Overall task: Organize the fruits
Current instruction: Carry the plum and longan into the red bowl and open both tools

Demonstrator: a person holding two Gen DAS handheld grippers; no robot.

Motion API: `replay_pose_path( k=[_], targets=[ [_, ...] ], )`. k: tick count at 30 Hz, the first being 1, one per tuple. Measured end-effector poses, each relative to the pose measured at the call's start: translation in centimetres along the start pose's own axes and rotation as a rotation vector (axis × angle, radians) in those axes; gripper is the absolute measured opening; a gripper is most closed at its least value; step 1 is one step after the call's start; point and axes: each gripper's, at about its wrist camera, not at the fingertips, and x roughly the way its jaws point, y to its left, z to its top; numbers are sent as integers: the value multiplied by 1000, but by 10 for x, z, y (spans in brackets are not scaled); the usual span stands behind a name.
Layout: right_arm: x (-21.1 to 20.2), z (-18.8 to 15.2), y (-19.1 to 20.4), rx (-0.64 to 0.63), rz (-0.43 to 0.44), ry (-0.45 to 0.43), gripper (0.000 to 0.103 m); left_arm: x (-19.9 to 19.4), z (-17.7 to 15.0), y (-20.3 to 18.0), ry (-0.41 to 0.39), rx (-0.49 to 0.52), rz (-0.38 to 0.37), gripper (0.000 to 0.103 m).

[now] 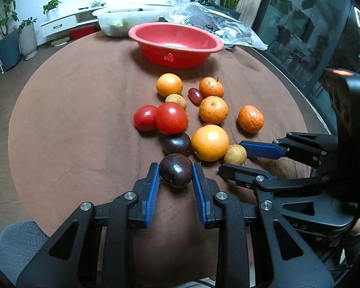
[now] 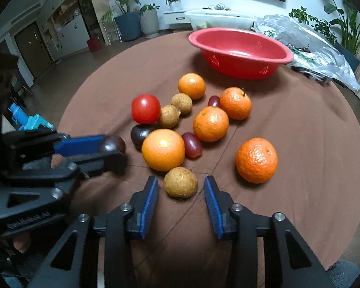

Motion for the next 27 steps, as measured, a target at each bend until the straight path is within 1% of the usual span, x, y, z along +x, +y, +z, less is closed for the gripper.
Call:
replay_pose_path(
  k=[3, 6, 7, 12, 18, 19, 21, 25, 27],
  targets=[
    [-1, -1, 0, -9, -8, -3, 38, -3, 1, 2, -4, -4, 16, 26],
    [-3, 0, -2, 1, 6, -4, 35, -4, 3, 3, -7, -7, 26, 26],
    [-5, 0, -2, 2, 9, -6, 32, -5, 4, 3, -8, -7, 30, 26],
    [-14, 2, -1, 2, 30, -9, 32, -7, 8, 6, -17, -9, 45, 26],
    [-40, 11, -8, 36, 91, -54, 32, -13, 22, 7, -41, -3, 57, 26],
    [-47, 15, -11, 44, 108, -72, 32, -15, 26, 8, -48, -1, 60, 26],
    [-56, 25, -19, 57, 116, -99, 32, -19, 41, 11, -73, 8, 74, 26],
    [-71, 56, -45, 75, 79, -161, 32, -20, 82, 15, -119, 49, 117, 26],
    [-74, 78, -57, 75, 65, -189, 32, -15, 109, 17, -134, 73, 130, 26]
  ],
)
